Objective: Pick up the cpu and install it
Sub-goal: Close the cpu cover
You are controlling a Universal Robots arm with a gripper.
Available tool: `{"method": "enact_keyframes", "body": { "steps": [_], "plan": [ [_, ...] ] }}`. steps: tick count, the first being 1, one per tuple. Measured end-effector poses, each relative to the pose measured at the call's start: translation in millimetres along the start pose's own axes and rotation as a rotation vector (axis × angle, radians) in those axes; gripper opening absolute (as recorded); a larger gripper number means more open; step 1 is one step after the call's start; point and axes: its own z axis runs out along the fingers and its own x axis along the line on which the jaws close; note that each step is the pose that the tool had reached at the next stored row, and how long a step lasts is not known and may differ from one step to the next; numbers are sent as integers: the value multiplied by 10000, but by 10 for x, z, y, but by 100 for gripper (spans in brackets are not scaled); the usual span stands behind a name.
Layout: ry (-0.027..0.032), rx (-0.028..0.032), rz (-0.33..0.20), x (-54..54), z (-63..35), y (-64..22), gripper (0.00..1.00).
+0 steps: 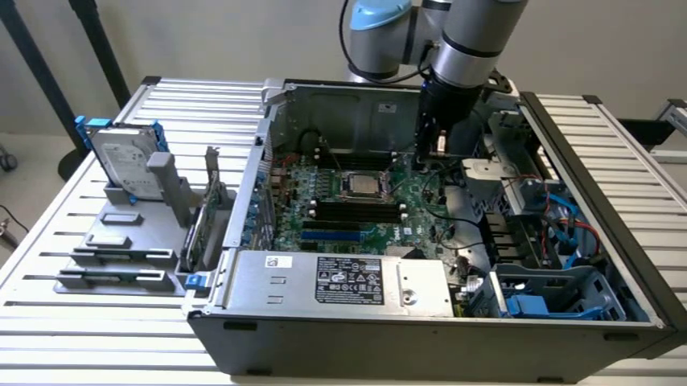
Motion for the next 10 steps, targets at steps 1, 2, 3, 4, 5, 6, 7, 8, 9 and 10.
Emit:
{"method": "enact_keyframes", "body": {
  "steps": [1, 2, 3, 4, 5, 6, 7, 8, 9, 10],
  "plan": [
    [-2, 66, 5, -2, -2, 0, 11],
    [-3, 123, 10, -4, -4, -2, 11],
    [-4, 174, 14, -7, -5, -5, 11],
    [-5, 219, 18, -12, -6, -10, 11],
    [-5, 253, 21, -17, -6, -19, 11],
    [-5, 282, 22, -22, -6, -32, 11],
    [-5, 303, 23, -28, -5, -45, 11],
    [-5, 320, 24, -33, -4, -61, 11],
    [-7, 331, 25, -37, -4, -81, 11],
    [-8, 334, 25, -43, -2, -110, 11]
  ]
}}
